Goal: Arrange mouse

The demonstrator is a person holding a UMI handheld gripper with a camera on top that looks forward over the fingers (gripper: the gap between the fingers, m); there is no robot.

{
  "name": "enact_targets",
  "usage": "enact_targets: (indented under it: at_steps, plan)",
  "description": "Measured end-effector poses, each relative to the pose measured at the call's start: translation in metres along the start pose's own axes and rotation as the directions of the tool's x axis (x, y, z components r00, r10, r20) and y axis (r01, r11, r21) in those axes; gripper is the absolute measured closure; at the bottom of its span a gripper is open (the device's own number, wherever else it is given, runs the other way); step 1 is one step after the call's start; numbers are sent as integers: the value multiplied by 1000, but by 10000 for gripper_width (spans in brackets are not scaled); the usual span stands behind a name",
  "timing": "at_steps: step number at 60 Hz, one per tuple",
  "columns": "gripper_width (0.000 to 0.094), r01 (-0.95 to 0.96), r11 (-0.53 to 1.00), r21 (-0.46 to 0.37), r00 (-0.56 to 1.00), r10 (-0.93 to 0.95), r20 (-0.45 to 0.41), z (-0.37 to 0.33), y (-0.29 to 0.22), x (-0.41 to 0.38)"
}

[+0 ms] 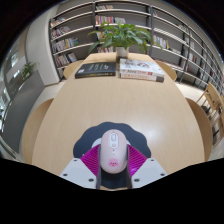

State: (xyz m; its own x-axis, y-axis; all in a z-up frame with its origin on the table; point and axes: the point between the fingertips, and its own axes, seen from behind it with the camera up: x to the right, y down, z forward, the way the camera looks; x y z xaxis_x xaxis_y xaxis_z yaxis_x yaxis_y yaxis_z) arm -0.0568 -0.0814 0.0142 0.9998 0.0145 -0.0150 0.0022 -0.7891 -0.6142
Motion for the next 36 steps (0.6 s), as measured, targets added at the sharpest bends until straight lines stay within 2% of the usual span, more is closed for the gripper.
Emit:
enact_targets:
  at_steps: [3,7,9,17,18,21,23,28,36]
  plan:
    - [589,-9,1000,-21,1000,9,2,10,15,-2]
    - [544,8,999,-47,1000,-8,-4,17,31,-4]
    - [515,23,1000,-15,1000,-23,-15,18,27,-3]
    - [438,6,1000,-20,1000,-6,-4,17,27,-5]
    - [416,6,1000,-21,1000,-6,1,17,27,-5]
    - [273,11,999,-31,1000,-11,16,15,28,-9]
    - [236,21,999,-45,1000,-21,7,14,30,-8]
    - [243,40,999,-32,999,-40,2,-4,20,-9]
    - [241,10,999,42,1000,-10,-12,-47,-13,-11]
